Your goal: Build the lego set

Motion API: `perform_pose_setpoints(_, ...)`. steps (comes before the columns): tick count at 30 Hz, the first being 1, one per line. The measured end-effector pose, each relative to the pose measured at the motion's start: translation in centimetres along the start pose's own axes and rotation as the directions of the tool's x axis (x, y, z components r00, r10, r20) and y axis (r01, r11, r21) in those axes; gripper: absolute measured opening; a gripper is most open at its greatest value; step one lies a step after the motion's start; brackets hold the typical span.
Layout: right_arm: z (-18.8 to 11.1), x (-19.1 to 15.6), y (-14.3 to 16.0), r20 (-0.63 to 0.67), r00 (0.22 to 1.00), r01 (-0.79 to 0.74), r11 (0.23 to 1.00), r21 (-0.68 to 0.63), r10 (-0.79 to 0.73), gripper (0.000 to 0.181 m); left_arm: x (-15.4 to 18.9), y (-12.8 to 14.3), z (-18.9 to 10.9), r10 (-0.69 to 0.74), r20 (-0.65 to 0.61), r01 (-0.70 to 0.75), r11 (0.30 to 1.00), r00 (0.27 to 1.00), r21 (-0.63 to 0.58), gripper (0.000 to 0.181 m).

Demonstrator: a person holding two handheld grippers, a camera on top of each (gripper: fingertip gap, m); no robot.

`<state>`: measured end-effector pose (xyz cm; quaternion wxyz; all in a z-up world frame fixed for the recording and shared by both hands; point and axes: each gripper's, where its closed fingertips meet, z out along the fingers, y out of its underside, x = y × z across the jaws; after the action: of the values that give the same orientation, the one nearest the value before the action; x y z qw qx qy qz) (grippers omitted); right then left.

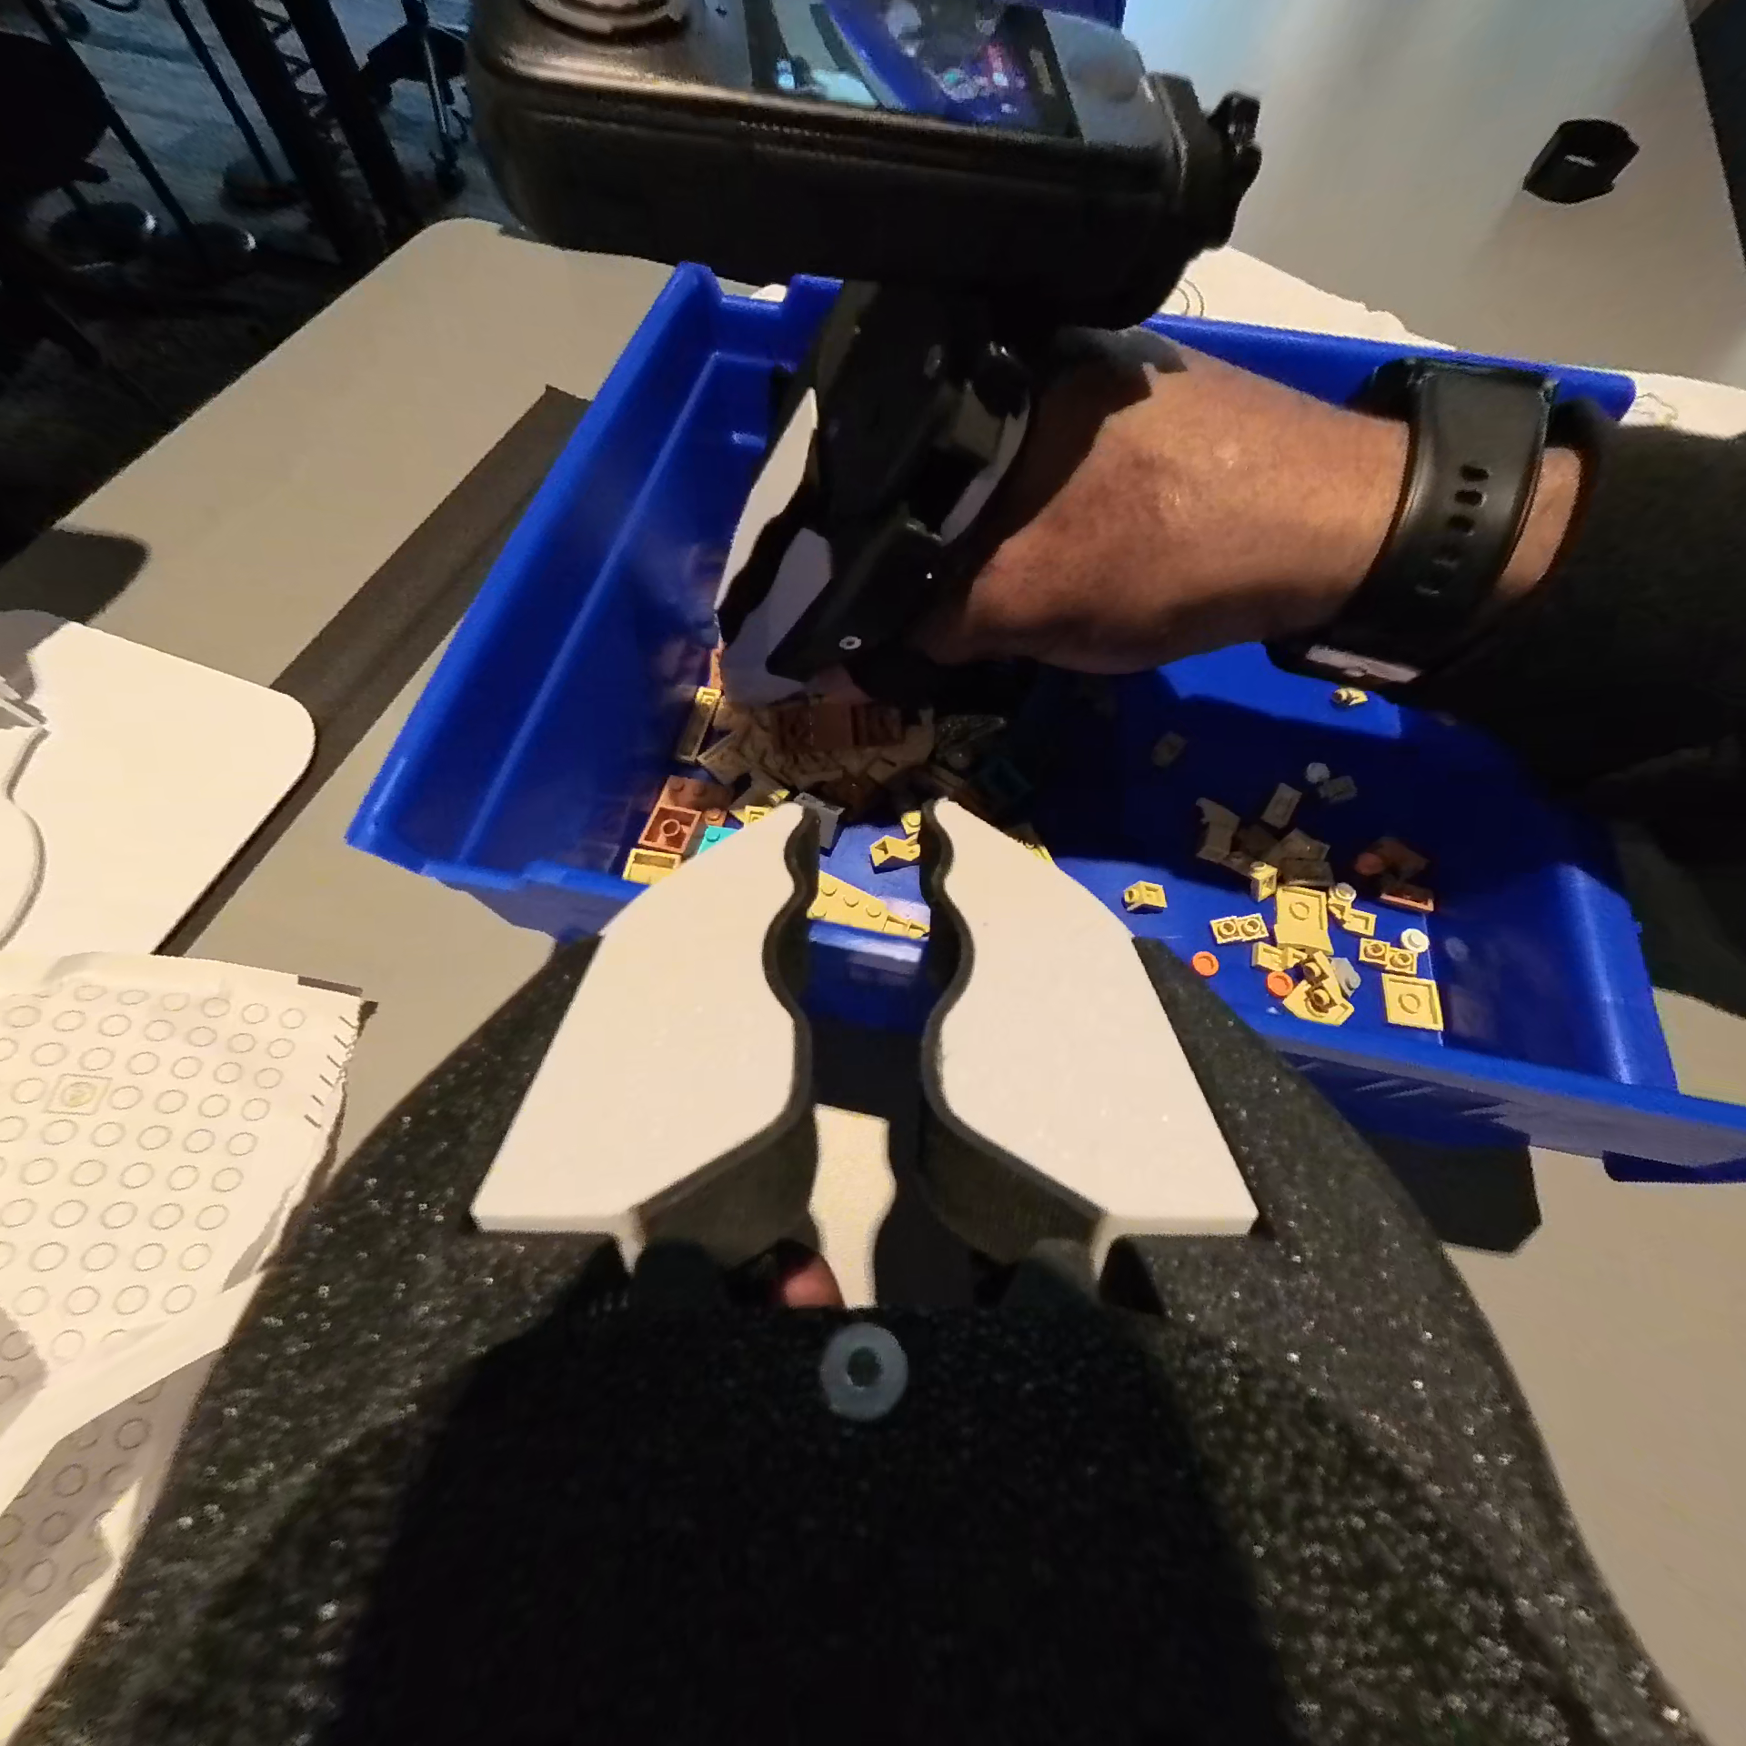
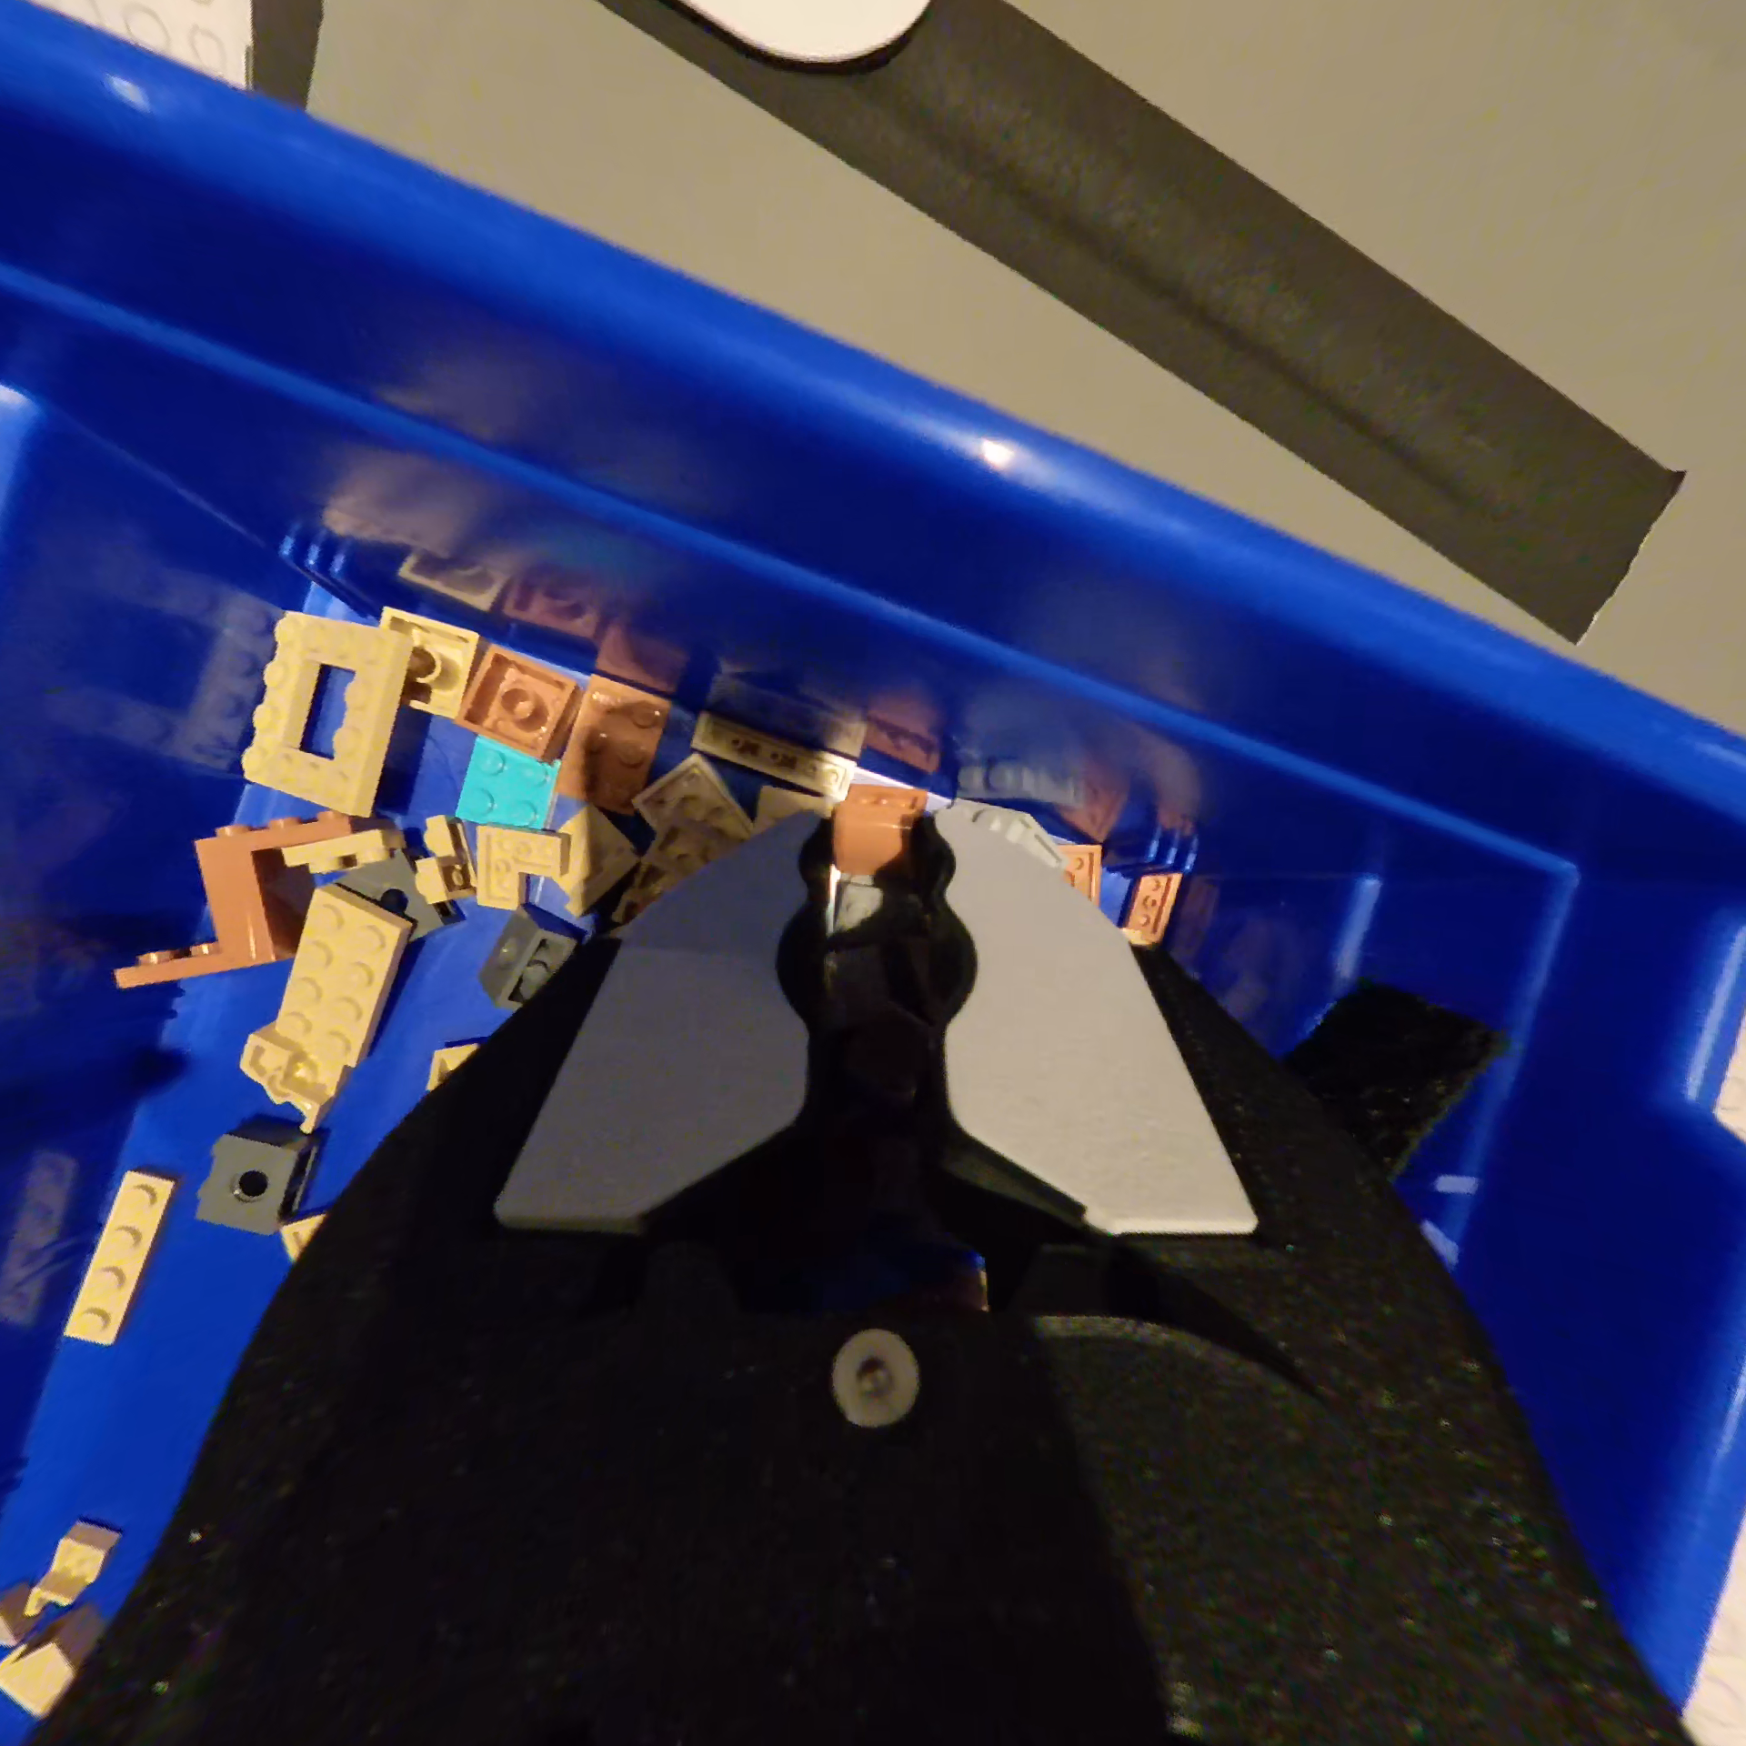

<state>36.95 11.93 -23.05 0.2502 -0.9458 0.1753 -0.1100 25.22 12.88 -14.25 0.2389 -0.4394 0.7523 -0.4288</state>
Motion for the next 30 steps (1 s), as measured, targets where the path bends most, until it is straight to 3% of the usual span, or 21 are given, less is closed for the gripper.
perform_pose_setpoints(5, -2.3, -0.2, -0.6, -0.022, 1.000, 0.001, 0.997, 0.075, 0.001, 0.018, 0.0, -0.8, -0.5, -0.010, -0.005, 0.010, 0.999, 1.000, 0.035, 0.020)
perform_pose_setpoints(9, -6.5, -1.6, -2.5, -0.007, 0.999, 0.050, 0.960, 0.274, -0.050, 0.016, -0.5, -1.5, -1.2, -0.026, -0.001, 0.026, 0.997, 1.000, 0.076, 0.020)
perform_pose_setpoints(13, -11.4, -4.1, -4.4, 0.074, 0.988, 0.075, 0.851, 0.520, -0.133, 0.017, -0.9, -2.2, -1.8, -0.025, 0.009, 0.024, 0.992, 1.000, 0.123, 0.020)
perform_pose_setpoints(17, -15.3, -6.2, -5.1, 0.250, 0.954, -0.043, 0.743, 0.668, -0.169, 0.017, -1.0, -2.7, -2.3, -0.018, 0.012, 0.016, 0.988, 1.000, 0.151, 0.020)
perform_pose_setpoints(20, -18.6, -7.8, -5.6, 0.526, 0.830, -0.296, 0.652, 0.698, -0.186, 0.017, -0.7, -3.0, -2.5, -0.004, 0.004, 0.003, 0.986, 1.000, 0.164, 0.020)
perform_pose_setpoints(23, -21.4, -7.6, -6.0, 0.799, 0.575, -0.614, 0.553, 0.564, -0.176, 0.016, -0.4, -3.4, -2.7, 0.004, -0.005, -0.003, 0.984, 1.000, 0.177, 0.020)
perform_pose_setpoints(26, -22.7, -7.1, -5.9, 0.909, 0.376, -0.770, 0.484, 0.416, -0.182, 0.016, 0.1, -3.8, -2.9, 0.015, -0.015, -0.012, 0.981, 1.000, 0.193, 0.020)
perform_pose_setpoints(30, -23.1, -7.2, -5.7, 0.947, 0.241, -0.830, 0.460, 0.315, -0.213, 0.016, 0.8, -4.7, -3.4, 0.035, -0.035, -0.026, 0.971, 0.999, 0.237, 0.020)
